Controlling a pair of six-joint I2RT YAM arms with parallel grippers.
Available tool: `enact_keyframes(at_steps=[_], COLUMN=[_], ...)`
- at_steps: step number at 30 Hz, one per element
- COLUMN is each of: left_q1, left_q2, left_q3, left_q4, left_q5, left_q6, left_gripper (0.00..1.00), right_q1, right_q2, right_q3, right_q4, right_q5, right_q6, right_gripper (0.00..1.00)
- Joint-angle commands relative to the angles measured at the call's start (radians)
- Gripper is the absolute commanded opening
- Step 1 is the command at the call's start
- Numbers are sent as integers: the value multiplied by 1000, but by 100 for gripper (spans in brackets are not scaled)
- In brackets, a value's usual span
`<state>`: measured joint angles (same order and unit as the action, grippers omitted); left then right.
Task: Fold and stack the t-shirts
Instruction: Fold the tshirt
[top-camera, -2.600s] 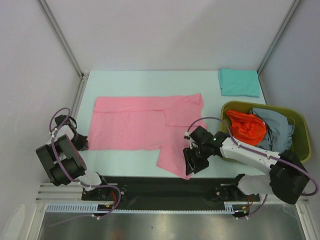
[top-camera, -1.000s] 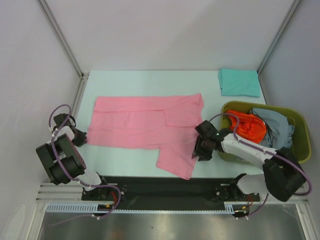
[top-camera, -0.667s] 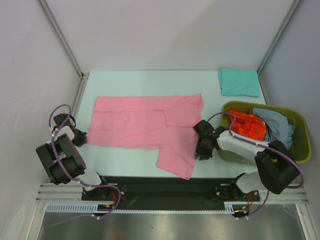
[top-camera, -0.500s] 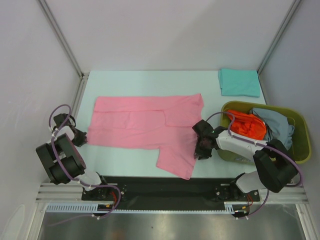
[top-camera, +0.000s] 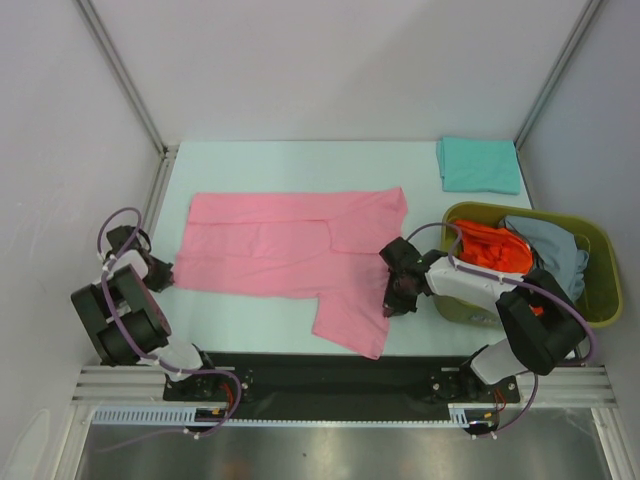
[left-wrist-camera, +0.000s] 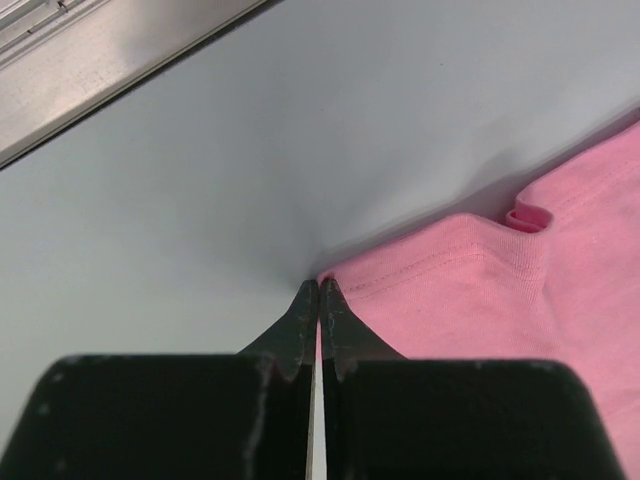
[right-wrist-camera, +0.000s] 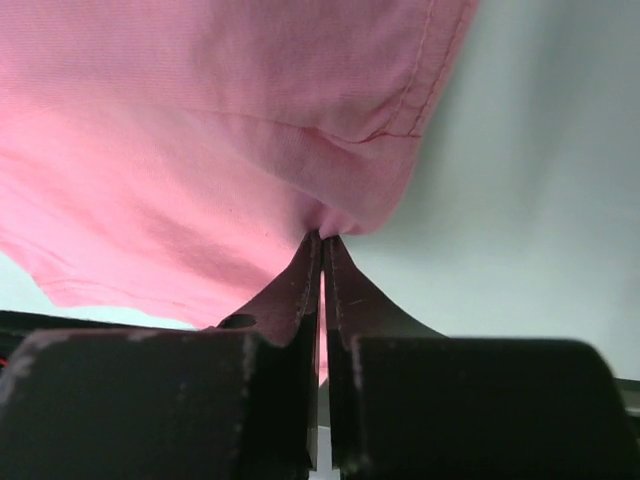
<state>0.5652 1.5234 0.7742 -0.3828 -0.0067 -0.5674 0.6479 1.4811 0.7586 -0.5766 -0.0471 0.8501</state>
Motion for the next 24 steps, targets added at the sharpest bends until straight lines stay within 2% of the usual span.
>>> enact_keyframes(at_steps=[1,7,12,18,24], left_q1=[9,9,9,6,1], left_q2=[64,37,-28,-91,-121], left_q3=[-24,-13,-30,-18,8], left_q4=[-42,-97,-120,-148,-243], left_q5=[-59,-67,-68,-67,-105], left_q6=[18,15,0,14,12], left_gripper=[0,0,0,0,0], right_q1=[7,6,-34,-165,-272], right_q2=[5,-164,-280,-179,-49], right_q3=[16,61,82,185,350], right_q4=[-49,-210,-226,-230,-244], right_q5=[101,171,106,23,-46], right_q6=[-28,-124,-190,-278,-368], right_gripper=[0,0,0,0,0])
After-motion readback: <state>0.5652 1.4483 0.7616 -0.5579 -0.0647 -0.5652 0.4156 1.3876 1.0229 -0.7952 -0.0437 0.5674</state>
